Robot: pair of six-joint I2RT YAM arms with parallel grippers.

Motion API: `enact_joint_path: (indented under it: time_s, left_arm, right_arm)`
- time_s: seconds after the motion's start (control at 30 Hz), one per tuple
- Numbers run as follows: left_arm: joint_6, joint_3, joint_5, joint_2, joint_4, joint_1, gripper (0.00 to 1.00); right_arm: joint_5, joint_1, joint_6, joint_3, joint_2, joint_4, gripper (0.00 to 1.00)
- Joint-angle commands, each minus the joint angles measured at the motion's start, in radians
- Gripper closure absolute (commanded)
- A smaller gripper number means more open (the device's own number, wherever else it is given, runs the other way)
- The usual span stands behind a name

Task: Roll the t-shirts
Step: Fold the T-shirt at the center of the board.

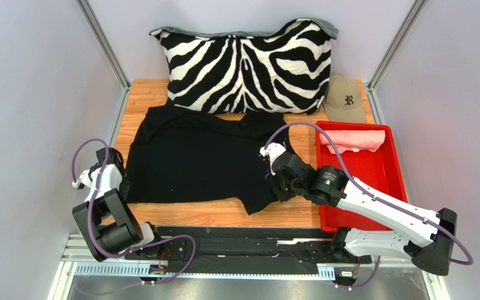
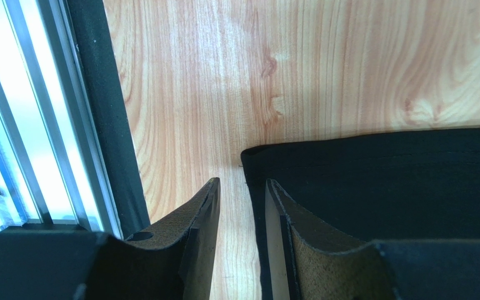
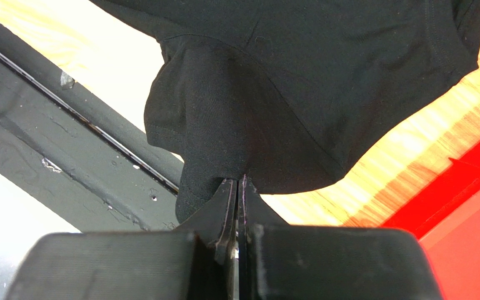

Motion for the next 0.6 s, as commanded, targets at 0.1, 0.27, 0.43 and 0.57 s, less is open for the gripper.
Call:
enact_joint_path:
  time_s: [0.1, 0.27, 0.43, 0.57]
  left_arm:
    - [-0.015, 0.022, -0.011, 0.053, 0.034, 0.008, 0.58]
    - [-0.012, 0.025, -0.011, 0.083, 0.064, 0.008, 0.58]
    - [-0.003, 0.036, -0.011, 0.106, 0.075, 0.01, 0.7]
    - [0.008, 0.041, -0.005, 0.105, 0.074, 0.008, 0.95]
  right_arm:
    - [0.004, -0.007, -0.005, 0.005, -0.034, 0.023, 1.0]
    - [0.004, -0.011, -0.005, 0.003, -0.044, 0.023, 1.0]
    - [0.007, -0.013, -0.004, 0.003, -0.057, 0.021, 1.0]
    - [0.018, -0.02, 0.0, 0.014, -0.07, 0.014, 1.0]
